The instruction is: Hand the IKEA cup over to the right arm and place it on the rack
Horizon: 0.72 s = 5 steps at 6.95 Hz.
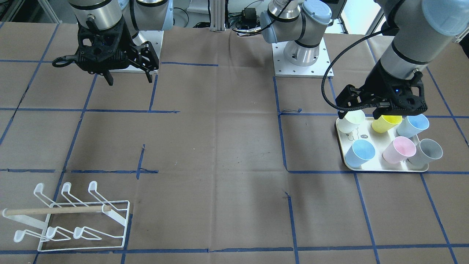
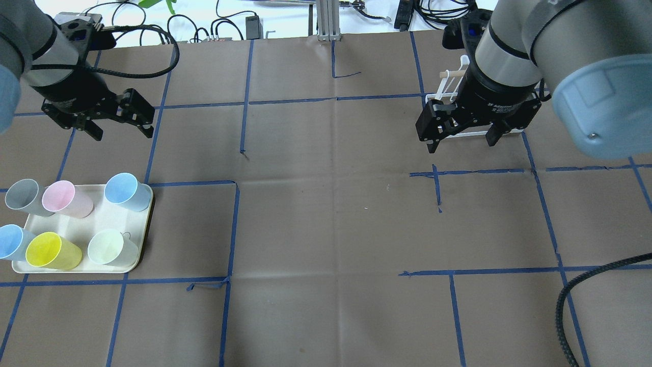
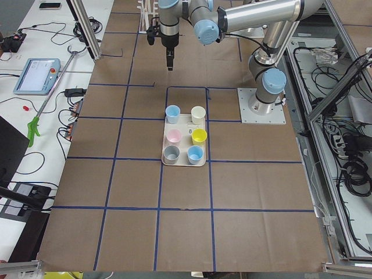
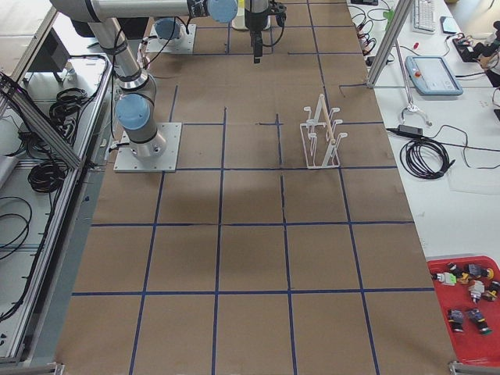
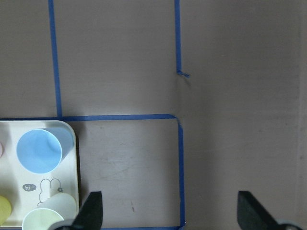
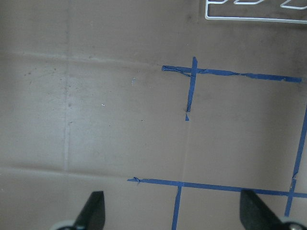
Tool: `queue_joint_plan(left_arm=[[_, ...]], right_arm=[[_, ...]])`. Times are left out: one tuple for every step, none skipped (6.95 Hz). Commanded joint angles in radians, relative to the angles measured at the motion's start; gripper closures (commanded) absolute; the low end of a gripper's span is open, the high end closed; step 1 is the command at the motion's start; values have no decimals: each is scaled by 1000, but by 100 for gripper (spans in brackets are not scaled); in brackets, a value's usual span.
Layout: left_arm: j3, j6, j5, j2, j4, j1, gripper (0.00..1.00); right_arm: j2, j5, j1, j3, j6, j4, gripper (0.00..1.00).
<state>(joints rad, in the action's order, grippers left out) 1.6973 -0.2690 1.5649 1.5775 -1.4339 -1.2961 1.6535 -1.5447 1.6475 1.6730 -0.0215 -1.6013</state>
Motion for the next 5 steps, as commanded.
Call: queue_joint_plan(left_arm=[[34, -107, -3, -2, 16, 108, 1], [56, -113, -2, 2, 30, 109, 2], [97, -113, -2, 22, 105, 109, 2], [175, -111, -3, 33, 210, 112, 1], [271, -113, -3, 36, 345, 112, 1]], right_arm=[[2, 2, 0, 1, 0, 1, 0], [2, 2, 0, 1, 0, 1, 0], [3, 2, 0, 2, 0, 1, 0], [2, 2, 0, 1, 0, 1, 0], [2, 2, 0, 2, 0, 1, 0]])
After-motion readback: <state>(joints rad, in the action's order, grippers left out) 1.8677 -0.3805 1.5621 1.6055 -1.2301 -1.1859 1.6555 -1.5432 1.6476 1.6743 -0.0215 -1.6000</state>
